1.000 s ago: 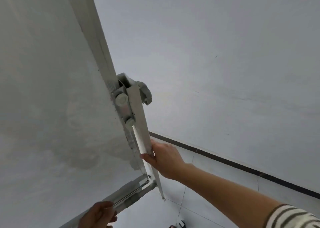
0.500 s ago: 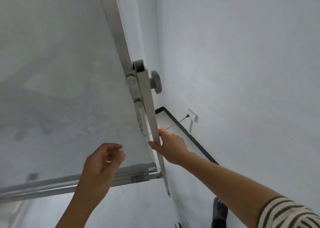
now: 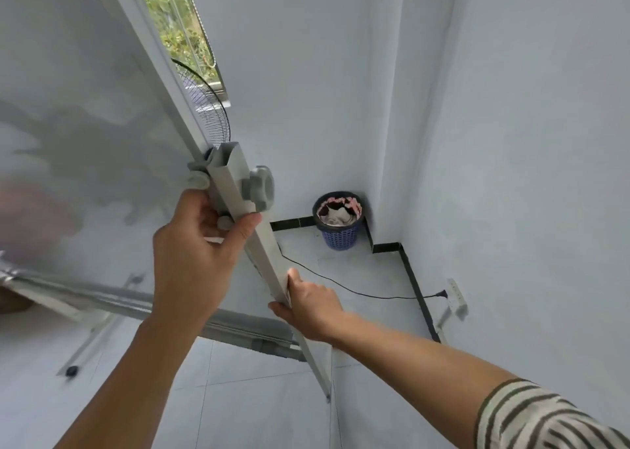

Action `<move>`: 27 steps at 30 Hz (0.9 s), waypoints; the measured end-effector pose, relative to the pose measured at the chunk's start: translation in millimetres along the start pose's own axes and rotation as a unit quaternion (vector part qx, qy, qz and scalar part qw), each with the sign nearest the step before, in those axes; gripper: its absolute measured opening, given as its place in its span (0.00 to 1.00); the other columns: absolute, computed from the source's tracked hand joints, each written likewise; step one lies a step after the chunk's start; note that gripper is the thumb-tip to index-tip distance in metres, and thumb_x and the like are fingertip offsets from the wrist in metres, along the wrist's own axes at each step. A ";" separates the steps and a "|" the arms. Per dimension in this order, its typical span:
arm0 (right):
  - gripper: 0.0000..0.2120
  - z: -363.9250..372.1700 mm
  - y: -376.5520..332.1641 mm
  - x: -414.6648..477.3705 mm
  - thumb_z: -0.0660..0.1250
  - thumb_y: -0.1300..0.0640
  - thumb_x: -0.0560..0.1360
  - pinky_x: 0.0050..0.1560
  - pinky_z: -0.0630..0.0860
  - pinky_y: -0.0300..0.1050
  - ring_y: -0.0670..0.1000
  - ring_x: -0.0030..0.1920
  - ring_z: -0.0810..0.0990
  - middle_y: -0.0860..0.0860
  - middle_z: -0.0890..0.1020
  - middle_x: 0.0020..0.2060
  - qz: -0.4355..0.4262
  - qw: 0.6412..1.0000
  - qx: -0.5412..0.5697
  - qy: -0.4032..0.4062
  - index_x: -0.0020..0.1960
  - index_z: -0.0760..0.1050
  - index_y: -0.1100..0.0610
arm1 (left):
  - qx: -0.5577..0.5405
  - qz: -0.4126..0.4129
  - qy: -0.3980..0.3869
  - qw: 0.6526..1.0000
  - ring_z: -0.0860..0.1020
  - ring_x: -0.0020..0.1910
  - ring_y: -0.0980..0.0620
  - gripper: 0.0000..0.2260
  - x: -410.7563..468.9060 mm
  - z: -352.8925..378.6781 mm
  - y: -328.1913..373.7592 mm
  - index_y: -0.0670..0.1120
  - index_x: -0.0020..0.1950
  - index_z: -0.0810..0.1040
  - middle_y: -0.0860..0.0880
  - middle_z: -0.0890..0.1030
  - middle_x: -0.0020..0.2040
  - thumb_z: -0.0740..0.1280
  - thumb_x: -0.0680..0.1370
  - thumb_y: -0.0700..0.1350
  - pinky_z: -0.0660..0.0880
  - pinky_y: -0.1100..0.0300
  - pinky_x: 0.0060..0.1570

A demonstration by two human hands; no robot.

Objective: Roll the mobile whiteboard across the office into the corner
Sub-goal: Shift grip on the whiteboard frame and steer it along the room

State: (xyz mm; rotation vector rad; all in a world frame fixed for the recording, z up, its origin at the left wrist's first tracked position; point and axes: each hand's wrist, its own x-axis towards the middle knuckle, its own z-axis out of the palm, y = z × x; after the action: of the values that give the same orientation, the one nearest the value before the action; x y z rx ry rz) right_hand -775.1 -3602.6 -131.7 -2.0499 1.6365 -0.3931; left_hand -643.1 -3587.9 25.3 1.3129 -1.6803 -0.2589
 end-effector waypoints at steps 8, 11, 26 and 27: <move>0.23 -15.7 8.3 92.0 0.61 0.42 0.76 0.42 0.66 0.52 0.63 0.55 0.79 0.58 0.80 0.56 -0.031 0.999 0.008 -0.043 0.58 0.61 0.59 | 0.041 -0.079 0.052 0.995 0.85 0.38 0.44 0.24 67.9 27.6 -35.1 0.47 0.51 0.74 0.48 0.84 0.41 0.69 0.67 0.64 0.82 0.44 0.41; 0.24 -23.9 12.6 128.7 0.61 0.42 0.76 0.43 0.65 0.51 0.63 0.55 0.79 0.59 0.80 0.56 -0.044 0.998 0.000 -0.051 0.59 0.61 0.60 | 0.057 -0.089 0.062 0.992 0.85 0.38 0.44 0.21 97.9 40.3 -49.3 0.45 0.51 0.74 0.49 0.83 0.40 0.72 0.69 0.60 0.82 0.44 0.41; 0.23 -60.0 41.3 294.5 0.61 0.41 0.75 0.43 0.67 0.51 0.62 0.54 0.78 0.58 0.81 0.52 -0.059 0.994 -0.018 -0.091 0.58 0.62 0.57 | 0.112 -0.106 0.094 0.984 0.82 0.37 0.48 0.20 231.2 108.5 -99.7 0.42 0.55 0.75 0.51 0.81 0.39 0.72 0.72 0.55 0.73 0.65 0.34; 0.22 -60.2 42.1 304.1 0.62 0.41 0.75 0.43 0.67 0.51 0.62 0.53 0.79 0.58 0.82 0.51 -0.064 0.994 -0.017 -0.090 0.57 0.62 0.57 | 0.115 -0.109 0.097 0.983 0.83 0.37 0.48 0.20 237.8 110.5 -103.3 0.42 0.55 0.74 0.51 0.81 0.39 0.72 0.72 0.55 0.74 0.65 0.35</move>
State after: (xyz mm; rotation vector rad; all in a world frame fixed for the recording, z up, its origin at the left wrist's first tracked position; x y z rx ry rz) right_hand -766.9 -3915.2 -126.2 -2.1550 1.4195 -0.2157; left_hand -654.7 -3869.5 28.4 1.6426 -1.4330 -0.0615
